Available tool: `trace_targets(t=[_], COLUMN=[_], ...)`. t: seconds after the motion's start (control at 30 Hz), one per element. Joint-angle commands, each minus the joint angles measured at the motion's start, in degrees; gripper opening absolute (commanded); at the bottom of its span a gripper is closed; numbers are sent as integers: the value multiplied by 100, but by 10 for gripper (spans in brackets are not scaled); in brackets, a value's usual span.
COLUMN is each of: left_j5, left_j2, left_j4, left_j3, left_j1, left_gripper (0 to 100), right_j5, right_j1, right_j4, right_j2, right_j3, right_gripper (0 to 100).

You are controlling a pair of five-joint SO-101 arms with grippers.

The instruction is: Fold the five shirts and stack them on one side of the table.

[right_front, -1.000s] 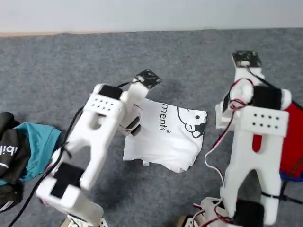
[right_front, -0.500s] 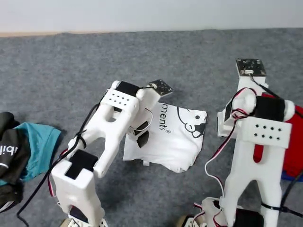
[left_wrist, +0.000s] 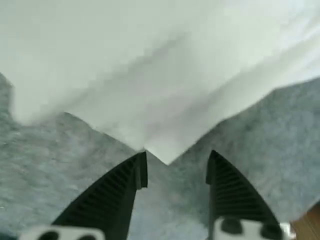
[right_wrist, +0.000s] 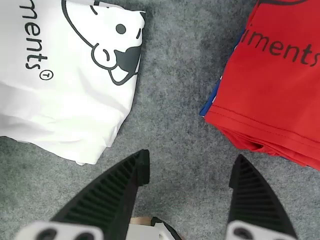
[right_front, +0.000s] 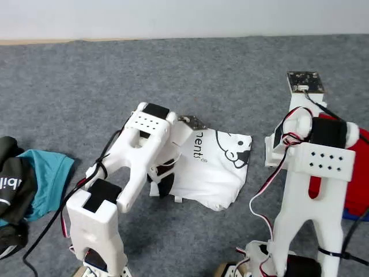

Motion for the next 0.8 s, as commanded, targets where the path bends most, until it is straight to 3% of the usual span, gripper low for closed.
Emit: trace_targets(t=[0.0, 0.3, 0.57, 0.77], left_j5=[-105, -79, 167, 167], left_j2=[-123, -1371, -484, -220], left_j4=[114, -273, -1055, -1152], left_j3=[22, 31, 13, -57], left_j1=[-158, -325, -316, -273], left_gripper=[202, 206, 207, 207], right_j5=[-35, -62, -70, -70], right_j1=[48, 22, 22, 22], right_j4=[224, 224, 224, 215], right_j2=[-303, -286, -259, -251], right_j3=[-44, -44, -44, -44], right_gripper=[266, 266, 266, 266])
